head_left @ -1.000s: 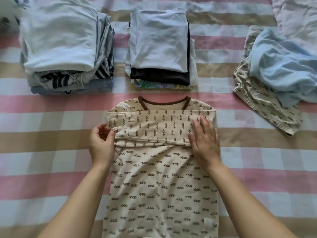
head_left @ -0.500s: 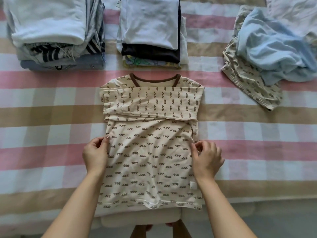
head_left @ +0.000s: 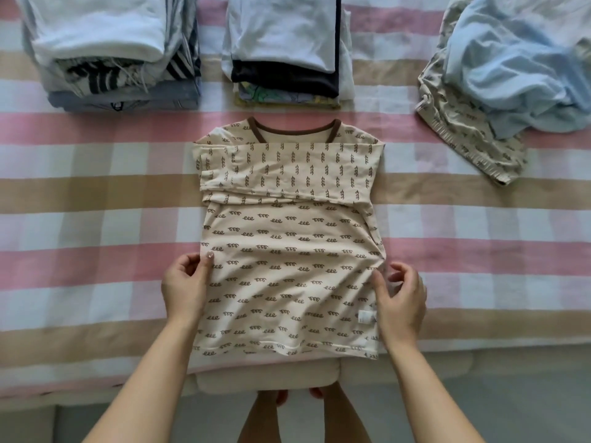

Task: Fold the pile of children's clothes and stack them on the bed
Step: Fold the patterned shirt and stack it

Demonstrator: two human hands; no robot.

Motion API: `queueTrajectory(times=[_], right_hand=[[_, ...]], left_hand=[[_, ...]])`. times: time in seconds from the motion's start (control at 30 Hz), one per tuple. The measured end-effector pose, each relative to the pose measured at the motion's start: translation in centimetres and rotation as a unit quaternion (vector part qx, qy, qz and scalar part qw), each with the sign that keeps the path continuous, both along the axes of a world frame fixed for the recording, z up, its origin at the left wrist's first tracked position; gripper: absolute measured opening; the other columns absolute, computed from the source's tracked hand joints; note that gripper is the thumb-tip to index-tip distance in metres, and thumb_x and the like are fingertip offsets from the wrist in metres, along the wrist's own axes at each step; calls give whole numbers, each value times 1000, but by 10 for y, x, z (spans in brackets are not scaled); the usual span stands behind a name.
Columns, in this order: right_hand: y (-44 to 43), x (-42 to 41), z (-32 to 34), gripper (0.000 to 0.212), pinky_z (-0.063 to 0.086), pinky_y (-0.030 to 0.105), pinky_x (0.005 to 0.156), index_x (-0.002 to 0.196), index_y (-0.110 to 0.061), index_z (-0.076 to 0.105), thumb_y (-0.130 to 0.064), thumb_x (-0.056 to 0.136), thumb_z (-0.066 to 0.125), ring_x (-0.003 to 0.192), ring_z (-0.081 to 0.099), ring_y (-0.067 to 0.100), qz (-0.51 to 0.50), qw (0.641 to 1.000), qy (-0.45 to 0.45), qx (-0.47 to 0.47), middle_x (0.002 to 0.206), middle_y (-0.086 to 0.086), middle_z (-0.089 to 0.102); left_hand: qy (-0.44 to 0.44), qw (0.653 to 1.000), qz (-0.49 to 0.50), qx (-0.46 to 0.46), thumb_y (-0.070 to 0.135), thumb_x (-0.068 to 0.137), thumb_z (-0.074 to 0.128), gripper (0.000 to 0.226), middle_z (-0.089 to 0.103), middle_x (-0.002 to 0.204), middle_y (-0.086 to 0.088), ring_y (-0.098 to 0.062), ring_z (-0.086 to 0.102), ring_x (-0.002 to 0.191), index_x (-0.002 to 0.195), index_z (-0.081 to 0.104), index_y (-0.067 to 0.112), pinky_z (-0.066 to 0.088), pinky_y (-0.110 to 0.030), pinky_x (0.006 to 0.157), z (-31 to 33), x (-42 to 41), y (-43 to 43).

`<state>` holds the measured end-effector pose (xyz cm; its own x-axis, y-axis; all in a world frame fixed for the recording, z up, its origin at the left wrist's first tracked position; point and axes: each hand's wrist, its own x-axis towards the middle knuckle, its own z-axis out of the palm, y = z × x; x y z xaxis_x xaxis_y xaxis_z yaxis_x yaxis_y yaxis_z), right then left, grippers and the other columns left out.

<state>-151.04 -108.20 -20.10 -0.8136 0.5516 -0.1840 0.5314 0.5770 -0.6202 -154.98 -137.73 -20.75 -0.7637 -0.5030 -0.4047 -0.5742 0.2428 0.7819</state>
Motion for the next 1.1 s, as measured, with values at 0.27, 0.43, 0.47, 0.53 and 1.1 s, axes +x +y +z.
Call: queueTrajectory(times=[0.27, 0.43, 0.47, 0.53, 1.1], right_hand=[[-13, 94, -2, 49, 40, 22, 87, 107, 0, 57, -8, 65, 82, 94, 51, 19, 110, 993, -15, -38, 104, 5, 51], [-14, 90, -8, 22, 35, 12, 67, 98, -8, 61, -5, 79, 70, 78, 56, 17, -7, 996, -32, -88, 89, 4, 62], [-12, 89, -8, 19, 34, 13, 64, 96, -9, 62, -5, 79, 70, 73, 57, 17, -20, 995, -38, -90, 83, 2, 63], [-6, 91, -8, 17, 37, 10, 59, 91, -14, 62, -4, 79, 70, 66, 57, 11, -48, 992, -30, -114, 74, -4, 62], [26, 105, -5, 49, 38, 28, 87, 102, -12, 60, -21, 61, 85, 97, 47, 21, 244, 967, 0, 76, 102, 11, 55]], left_hand=[[-45, 995, 56, 73, 20, 90, 59, 10, 58, 65, 5, 1, 47, 52, 85, 64, 12, 41, -18, 51, -11, 94, -11], [-39, 982, 115, 141, 14, 89, 59, 11, 59, 50, 17, 7, 43, 43, 80, 63, 17, 36, -7, 43, -8, 97, -7], [-36, 980, 124, 151, 12, 89, 59, 11, 61, 51, 17, 7, 46, 44, 79, 63, 17, 38, -7, 44, -6, 97, -6], [-30, 977, 134, 164, 9, 88, 60, 11, 63, 53, 16, 8, 50, 45, 80, 62, 16, 40, -6, 44, -3, 96, -4], [-24, 998, 45, 48, 11, 89, 59, 19, 55, 79, -5, -3, 54, 66, 85, 49, 26, 44, -25, 63, -7, 110, -16]])
